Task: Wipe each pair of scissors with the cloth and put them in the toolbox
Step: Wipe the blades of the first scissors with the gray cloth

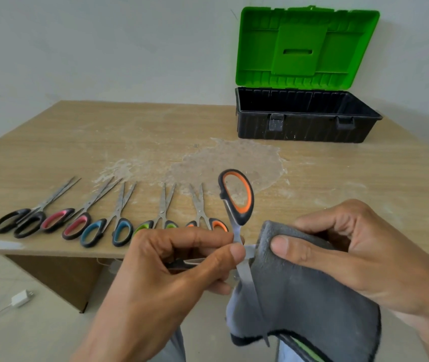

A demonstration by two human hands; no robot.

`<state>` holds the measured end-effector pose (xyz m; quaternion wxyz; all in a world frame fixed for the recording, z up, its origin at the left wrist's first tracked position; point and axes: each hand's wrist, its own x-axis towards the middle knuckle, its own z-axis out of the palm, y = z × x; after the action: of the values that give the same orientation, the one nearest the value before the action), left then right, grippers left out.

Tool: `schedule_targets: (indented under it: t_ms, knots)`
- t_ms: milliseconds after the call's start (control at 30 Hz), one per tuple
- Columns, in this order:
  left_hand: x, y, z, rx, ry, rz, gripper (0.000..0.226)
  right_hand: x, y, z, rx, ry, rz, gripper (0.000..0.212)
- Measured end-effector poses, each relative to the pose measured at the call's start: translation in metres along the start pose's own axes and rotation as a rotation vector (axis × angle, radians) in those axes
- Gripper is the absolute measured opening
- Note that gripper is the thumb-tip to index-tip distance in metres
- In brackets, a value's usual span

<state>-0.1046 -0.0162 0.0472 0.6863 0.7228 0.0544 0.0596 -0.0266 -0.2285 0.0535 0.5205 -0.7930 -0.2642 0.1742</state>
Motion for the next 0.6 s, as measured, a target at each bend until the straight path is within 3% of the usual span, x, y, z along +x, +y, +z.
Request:
schedule_targets:
  t_ms: [367,600]
  knots:
    - [0.000,-0.002,-0.010,0.044,-0.107,-0.009,0.015,0.004,0.003,-0.002,-0.097,-0.133,-0.060,0.056]
    - [0.000,-0.005,-0.017,0.094,-0.192,0.006,0.013,0.002,-0.008,-0.015,-0.158,-0.231,0.032,0.021]
